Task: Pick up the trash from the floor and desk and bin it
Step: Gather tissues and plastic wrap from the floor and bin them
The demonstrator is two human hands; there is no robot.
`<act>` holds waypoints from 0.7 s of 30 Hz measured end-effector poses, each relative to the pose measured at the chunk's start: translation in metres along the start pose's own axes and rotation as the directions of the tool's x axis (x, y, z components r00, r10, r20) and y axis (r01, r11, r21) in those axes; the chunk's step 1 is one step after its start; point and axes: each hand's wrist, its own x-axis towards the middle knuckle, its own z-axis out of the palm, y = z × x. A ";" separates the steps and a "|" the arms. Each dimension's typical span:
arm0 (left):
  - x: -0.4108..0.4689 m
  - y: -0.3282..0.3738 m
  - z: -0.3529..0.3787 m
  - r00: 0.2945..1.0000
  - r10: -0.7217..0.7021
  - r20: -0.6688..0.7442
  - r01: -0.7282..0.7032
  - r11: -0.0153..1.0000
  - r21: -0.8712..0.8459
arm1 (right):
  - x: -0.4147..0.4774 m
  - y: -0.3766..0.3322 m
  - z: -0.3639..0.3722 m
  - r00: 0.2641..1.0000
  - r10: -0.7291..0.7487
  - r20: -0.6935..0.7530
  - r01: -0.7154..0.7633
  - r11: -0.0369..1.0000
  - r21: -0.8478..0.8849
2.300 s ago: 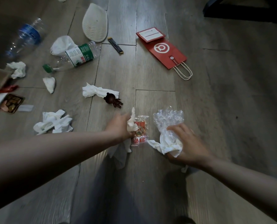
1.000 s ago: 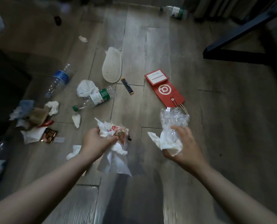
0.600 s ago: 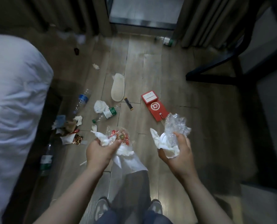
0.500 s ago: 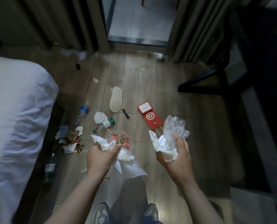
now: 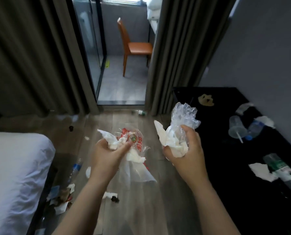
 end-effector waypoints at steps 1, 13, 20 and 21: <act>-0.001 0.011 0.001 1.000 0.030 0.008 -0.030 1.000 0.001 | 0.000 -0.007 -0.009 1.000 -0.012 -0.020 0.012 1.000 -0.006; 0.008 0.073 0.004 0.887 0.213 0.410 -0.215 0.976 -0.041 | -0.054 -0.074 -0.054 0.908 0.041 -0.416 -0.098 0.988 -0.116; -0.032 0.069 0.009 0.691 0.244 0.680 -0.213 0.968 -0.131 | -0.149 -0.094 -0.061 0.763 0.149 -0.629 -0.319 0.933 -0.165; -0.043 0.070 0.013 0.652 0.246 0.717 -0.213 0.967 -0.138 | -0.166 -0.098 -0.066 0.729 0.153 -0.667 -0.347 0.922 -0.169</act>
